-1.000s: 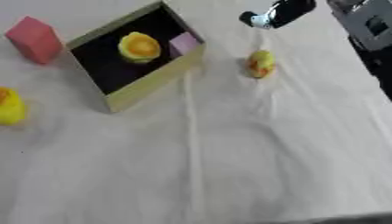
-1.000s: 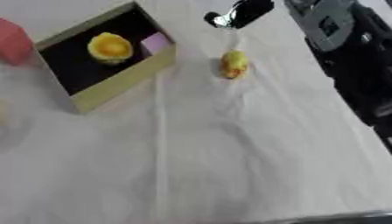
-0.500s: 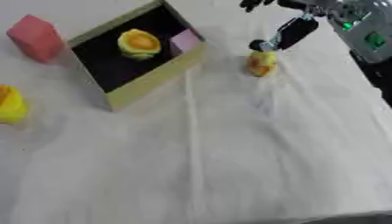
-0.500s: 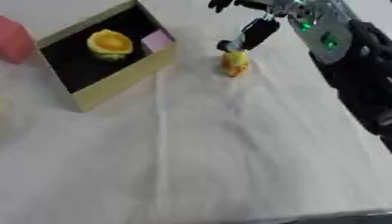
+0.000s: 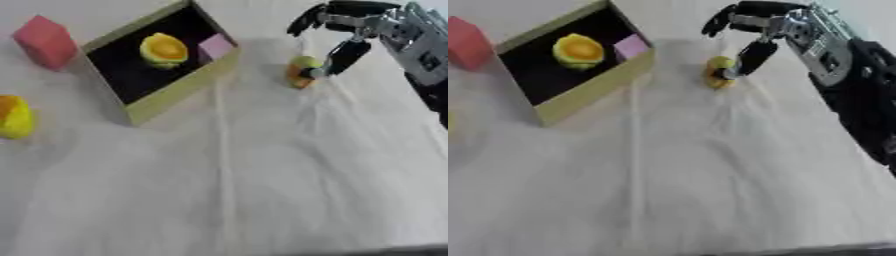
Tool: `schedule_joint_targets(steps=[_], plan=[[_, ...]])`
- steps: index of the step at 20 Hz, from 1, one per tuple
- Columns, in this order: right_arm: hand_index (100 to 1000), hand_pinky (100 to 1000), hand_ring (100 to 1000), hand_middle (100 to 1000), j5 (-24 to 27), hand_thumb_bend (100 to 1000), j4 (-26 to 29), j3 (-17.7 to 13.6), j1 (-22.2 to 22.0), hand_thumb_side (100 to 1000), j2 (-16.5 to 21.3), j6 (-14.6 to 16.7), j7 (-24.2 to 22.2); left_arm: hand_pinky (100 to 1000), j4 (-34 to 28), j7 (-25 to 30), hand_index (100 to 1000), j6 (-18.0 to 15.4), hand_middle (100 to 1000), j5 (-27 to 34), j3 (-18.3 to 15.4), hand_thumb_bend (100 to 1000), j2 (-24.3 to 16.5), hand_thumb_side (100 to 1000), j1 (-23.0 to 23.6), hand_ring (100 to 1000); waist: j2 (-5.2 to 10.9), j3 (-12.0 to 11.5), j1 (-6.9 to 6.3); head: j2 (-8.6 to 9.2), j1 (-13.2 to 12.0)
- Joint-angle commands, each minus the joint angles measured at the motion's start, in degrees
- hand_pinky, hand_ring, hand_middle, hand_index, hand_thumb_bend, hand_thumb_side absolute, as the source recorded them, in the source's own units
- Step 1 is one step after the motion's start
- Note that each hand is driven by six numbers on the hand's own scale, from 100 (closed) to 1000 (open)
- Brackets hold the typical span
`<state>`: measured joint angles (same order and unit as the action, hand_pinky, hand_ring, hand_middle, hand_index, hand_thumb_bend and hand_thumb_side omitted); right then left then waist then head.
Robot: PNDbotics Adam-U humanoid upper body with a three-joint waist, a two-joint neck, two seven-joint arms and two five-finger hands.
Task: Pick up objects on the table and place them in the box.
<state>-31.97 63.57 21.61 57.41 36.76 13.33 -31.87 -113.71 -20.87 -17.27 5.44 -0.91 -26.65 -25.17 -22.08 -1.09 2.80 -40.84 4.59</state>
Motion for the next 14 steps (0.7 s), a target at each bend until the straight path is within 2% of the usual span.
schedule_joint_targets(steps=[1,7,14], plan=[[879,875,884,785,-1.56,465,-0.51,-1.08,0.58,241,2.28,0.24,-0.01,699,-0.88,0.06,806,0.04,713,-0.24,-0.48,455,-1.01,534,-0.43,679,1.36,0.12,-0.25,-0.27,-0.07],[877,874,883,783,-3.1,467,-2.19,-1.73,-0.04,243,2.03,0.31,0.51,699,-0.88,0.12,806,0.02,714,-0.21,-0.45,454,-0.88,534,-0.48,679,1.17,0.15,-0.47,-0.08,0.19],[855,871,874,755,-3.65,429,-3.92,-2.08,-0.37,257,0.72,0.41,1.44,699,-0.88,0.21,806,0.02,715,-0.13,-0.39,452,-0.63,536,-0.63,680,0.83,-0.1,-0.7,0.23,0.6]])
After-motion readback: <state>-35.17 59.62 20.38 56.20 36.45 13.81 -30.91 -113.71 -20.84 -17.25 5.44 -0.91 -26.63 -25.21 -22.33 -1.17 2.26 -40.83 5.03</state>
